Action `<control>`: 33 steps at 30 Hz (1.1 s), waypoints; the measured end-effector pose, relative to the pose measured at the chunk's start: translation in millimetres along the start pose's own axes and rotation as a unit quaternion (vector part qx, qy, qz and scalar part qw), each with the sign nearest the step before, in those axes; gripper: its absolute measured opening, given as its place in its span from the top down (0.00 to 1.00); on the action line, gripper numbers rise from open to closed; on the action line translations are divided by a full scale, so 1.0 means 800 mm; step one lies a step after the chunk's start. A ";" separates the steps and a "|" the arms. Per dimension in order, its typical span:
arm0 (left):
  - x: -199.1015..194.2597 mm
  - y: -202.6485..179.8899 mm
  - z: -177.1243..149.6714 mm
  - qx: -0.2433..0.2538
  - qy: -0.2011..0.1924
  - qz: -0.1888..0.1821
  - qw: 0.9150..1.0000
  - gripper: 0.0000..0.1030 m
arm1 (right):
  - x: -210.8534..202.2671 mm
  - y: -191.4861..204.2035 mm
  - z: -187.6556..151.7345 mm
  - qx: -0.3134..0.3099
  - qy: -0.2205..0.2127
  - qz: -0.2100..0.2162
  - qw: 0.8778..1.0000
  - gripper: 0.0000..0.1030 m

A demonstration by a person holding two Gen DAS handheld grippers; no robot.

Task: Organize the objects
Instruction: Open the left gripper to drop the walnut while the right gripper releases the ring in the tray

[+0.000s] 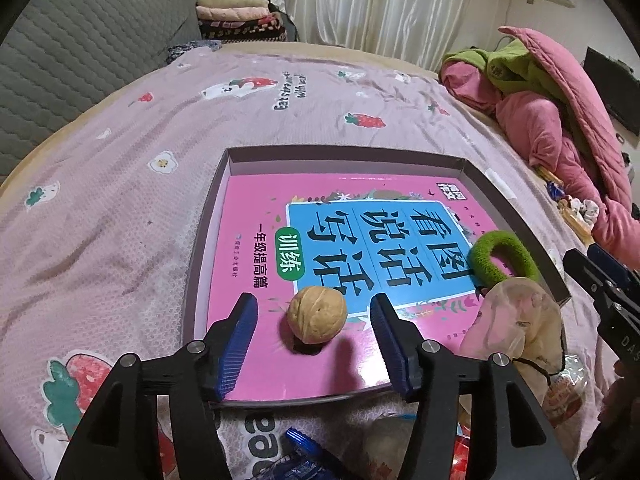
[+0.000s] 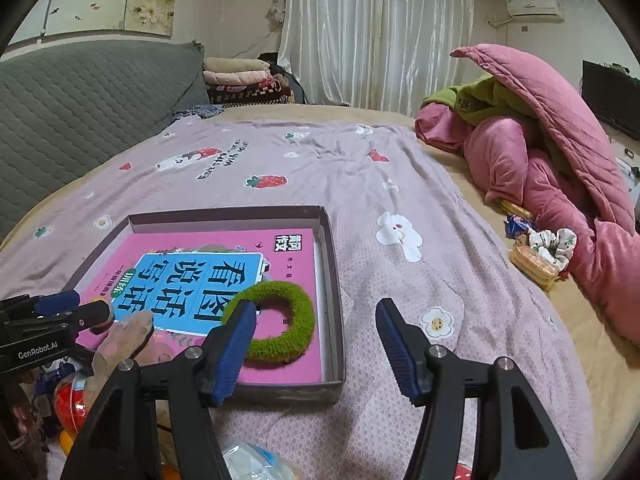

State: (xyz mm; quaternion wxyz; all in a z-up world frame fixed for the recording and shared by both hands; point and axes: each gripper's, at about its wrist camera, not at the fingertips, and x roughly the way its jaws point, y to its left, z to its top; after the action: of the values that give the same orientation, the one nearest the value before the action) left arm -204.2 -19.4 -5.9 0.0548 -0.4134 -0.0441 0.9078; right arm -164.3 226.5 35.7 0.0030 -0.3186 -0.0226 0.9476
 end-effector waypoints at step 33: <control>-0.064 0.030 -0.021 0.006 -0.038 -0.011 0.999 0.36 | -0.047 0.023 -0.009 -0.053 -0.046 0.062 0.996 0.29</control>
State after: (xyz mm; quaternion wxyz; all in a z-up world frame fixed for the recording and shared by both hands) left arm -159.6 -49.6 18.1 0.0656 -0.3774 -0.0457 0.9226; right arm -129.6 207.3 51.8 -0.0739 -0.2755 -0.0531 0.9570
